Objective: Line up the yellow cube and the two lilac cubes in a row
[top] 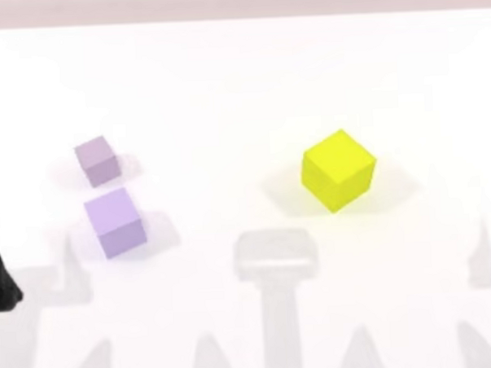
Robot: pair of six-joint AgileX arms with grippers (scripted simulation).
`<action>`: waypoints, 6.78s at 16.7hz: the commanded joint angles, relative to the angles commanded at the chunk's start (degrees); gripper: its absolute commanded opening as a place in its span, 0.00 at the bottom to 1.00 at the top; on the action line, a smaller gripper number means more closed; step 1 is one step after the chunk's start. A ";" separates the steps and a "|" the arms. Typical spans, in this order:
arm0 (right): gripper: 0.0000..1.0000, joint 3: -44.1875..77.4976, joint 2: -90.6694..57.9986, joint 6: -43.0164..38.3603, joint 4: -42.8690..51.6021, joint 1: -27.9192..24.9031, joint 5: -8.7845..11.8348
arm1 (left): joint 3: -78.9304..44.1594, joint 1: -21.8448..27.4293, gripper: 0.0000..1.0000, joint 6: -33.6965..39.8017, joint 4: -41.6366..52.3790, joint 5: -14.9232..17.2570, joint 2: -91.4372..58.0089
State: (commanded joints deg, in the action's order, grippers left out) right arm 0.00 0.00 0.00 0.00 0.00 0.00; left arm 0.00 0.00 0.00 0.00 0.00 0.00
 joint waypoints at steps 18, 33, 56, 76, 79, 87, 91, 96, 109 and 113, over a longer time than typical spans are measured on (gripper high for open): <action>1.00 0.00 0.00 0.00 0.00 0.00 0.00 | -42.72 6.00 1.00 -20.32 39.51 1.83 -60.53; 1.00 0.00 0.00 0.00 0.00 0.00 0.00 | -111.89 9.61 1.00 -48.44 75.31 -0.03 -129.61; 1.00 0.00 0.00 0.00 0.00 0.00 0.00 | -107.29 9.74 1.00 -51.59 58.58 0.31 -138.71; 1.00 0.00 0.00 0.00 0.00 0.00 0.00 | -107.29 9.74 0.00 -51.59 58.58 0.31 -138.71; 1.00 0.00 0.00 0.00 0.00 0.00 0.00 | -107.25 9.73 0.00 -50.87 59.88 1.11 -136.70; 1.00 0.00 0.00 0.00 0.00 0.00 0.00 | -116.92 8.79 0.00 -50.82 72.32 1.10 -134.37; 1.00 0.00 0.00 0.00 0.00 0.00 0.00 | -118.25 8.66 0.00 -50.77 73.77 1.07 -133.81; 1.00 0.00 0.00 0.00 0.00 0.00 0.00 | -118.72 13.03 0.00 -49.66 73.95 1.08 -134.02; 1.00 0.00 0.00 0.00 0.00 0.00 0.00 | -119.69 53.07 0.00 -37.33 76.83 1.13 -132.17; 1.00 0.00 0.00 0.00 0.00 0.00 0.00 | -119.67 53.73 0.00 -37.05 76.82 1.11 -132.04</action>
State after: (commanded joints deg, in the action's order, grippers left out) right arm 0.00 0.00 0.00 0.00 0.00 0.00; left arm -119.67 53.73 -37.05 76.82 1.11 -132.04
